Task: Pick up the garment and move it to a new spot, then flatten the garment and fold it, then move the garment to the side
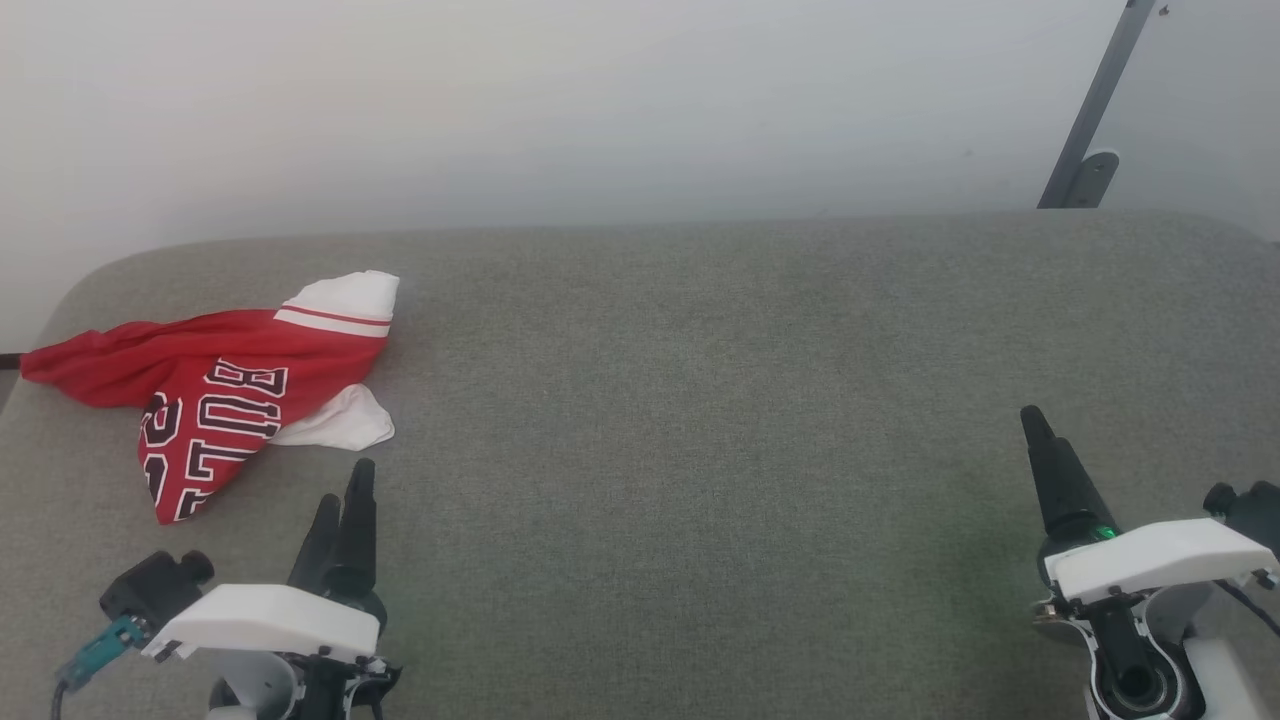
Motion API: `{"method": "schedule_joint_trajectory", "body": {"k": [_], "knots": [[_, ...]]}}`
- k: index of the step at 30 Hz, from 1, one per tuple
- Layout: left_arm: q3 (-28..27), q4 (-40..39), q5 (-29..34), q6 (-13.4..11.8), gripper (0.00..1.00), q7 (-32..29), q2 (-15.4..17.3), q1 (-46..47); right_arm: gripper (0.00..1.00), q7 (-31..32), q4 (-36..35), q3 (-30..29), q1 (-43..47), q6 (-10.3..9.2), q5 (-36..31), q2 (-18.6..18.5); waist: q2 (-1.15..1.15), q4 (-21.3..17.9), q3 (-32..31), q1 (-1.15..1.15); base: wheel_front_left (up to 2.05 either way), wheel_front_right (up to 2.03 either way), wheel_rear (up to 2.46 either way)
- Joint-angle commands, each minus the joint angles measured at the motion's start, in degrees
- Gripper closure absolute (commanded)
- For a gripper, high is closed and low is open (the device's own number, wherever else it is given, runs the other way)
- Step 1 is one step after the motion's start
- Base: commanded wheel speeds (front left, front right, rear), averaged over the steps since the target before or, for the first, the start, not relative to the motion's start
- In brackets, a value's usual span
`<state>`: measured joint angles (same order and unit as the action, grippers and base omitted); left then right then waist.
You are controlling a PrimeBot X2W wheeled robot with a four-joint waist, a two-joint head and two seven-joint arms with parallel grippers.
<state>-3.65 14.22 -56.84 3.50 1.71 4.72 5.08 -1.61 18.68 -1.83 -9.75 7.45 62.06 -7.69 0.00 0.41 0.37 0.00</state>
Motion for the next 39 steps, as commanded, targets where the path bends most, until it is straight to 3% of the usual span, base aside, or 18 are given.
{"method": "schedule_joint_trajectory", "body": {"k": [1,18,39], "knots": [[0.51,-1.08,2.92,-0.43,0.0,0.7,0.58,0.96,0.0,-0.77,-0.93,0.29,-1.94,0.03,-3.02,-0.67,0.0,0.02,-0.01,0.0,0.0,0.0,0.0],[3.92,-1.19,17.63,-3.5,0.0,4.0,2.4,0.45,0.0,-4.09,1.52,1.01,-4.18,0.03,-22.1,-1.23,0.0,0.05,-0.14,0.0,0.0,0.0,0.0],[6.39,-1.17,29.87,-6.02,0.0,7.21,3.84,0.67,0.0,-7.37,3.24,1.47,-6.31,0.04,-36.48,-2.11,0.0,0.02,-0.13,0.0,0.0,0.0,0.0]]}}
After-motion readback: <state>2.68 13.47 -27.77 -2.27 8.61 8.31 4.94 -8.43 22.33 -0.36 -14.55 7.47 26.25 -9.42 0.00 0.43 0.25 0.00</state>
